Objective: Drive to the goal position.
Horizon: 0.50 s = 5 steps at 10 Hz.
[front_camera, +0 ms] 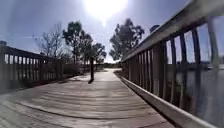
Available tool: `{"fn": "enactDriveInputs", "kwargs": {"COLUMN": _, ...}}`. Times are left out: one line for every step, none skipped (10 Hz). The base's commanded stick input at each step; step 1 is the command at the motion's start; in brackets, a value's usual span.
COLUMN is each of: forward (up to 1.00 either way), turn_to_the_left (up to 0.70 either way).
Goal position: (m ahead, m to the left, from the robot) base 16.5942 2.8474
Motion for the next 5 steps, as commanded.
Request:
{"fn": "enactDriveInputs", "kwargs": {"forward": 0.70, "turn_to_the_left": 0.28}}
{"fn": "enactDriveInputs", "kwargs": {"forward": 0.70, "turn_to_the_left": 0.35}}
{"fn": "enactDriveInputs", "kwargs": {"forward": 0.70, "turn_to_the_left": 0.35}}
{"fn": "enactDriveInputs", "kwargs": {"forward": 0.70, "turn_to_the_left": 0.03}}
{"fn": "enactDriveInputs", "kwargs": {"forward": 0.70, "turn_to_the_left": 0.00}}
